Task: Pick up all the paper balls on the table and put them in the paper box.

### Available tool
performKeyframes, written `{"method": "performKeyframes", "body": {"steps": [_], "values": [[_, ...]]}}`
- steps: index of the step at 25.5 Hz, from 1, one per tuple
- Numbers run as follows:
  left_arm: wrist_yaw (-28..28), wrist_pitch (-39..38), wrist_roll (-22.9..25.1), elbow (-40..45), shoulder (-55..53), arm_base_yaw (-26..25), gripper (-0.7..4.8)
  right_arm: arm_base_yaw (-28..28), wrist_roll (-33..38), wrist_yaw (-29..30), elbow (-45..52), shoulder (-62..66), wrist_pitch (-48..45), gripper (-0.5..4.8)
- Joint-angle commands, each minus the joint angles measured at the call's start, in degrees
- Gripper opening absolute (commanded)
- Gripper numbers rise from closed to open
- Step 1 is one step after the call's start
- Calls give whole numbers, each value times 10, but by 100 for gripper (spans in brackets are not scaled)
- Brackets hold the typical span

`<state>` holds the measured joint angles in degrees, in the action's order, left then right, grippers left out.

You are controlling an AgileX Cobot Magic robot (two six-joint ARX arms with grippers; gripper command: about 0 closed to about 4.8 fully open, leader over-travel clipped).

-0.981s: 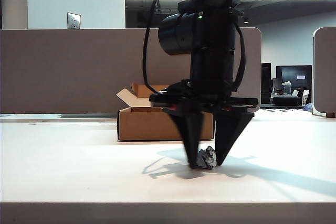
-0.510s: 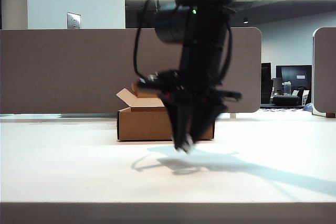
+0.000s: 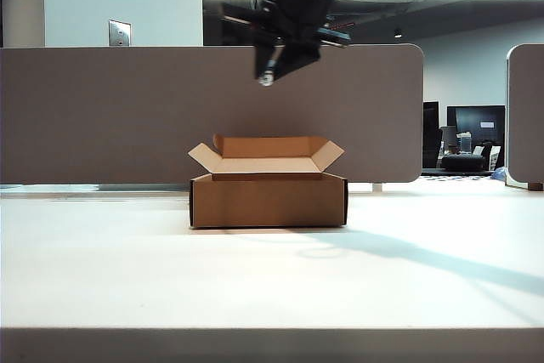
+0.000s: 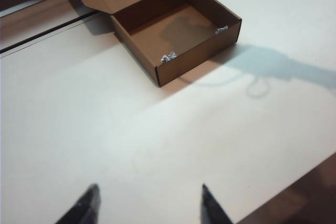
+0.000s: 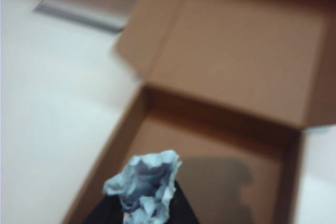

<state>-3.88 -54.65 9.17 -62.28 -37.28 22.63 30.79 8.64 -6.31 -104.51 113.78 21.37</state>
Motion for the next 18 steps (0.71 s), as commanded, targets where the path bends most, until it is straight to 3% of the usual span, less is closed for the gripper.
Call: {"method": "performKeyframes", "body": {"steps": [1, 3, 7, 17, 18], "values": [[1, 10, -2, -3, 1, -1, 237, -25, 1, 8, -11, 34, -9, 212], [0, 10, -2, -3, 0, -1, 237, -40, -5, 65, -11, 62, -20, 282], [0, 16, -2, -3, 0, -1, 237, -39, -30, 79, -11, 70, -22, 347], [2, 43, -2, -3, 0, -1, 237, -40, -53, 90, -11, 52, -42, 343], [2, 50, -2, -3, -4, -1, 237, -40, -37, 91, -11, 46, -34, 289]]}}
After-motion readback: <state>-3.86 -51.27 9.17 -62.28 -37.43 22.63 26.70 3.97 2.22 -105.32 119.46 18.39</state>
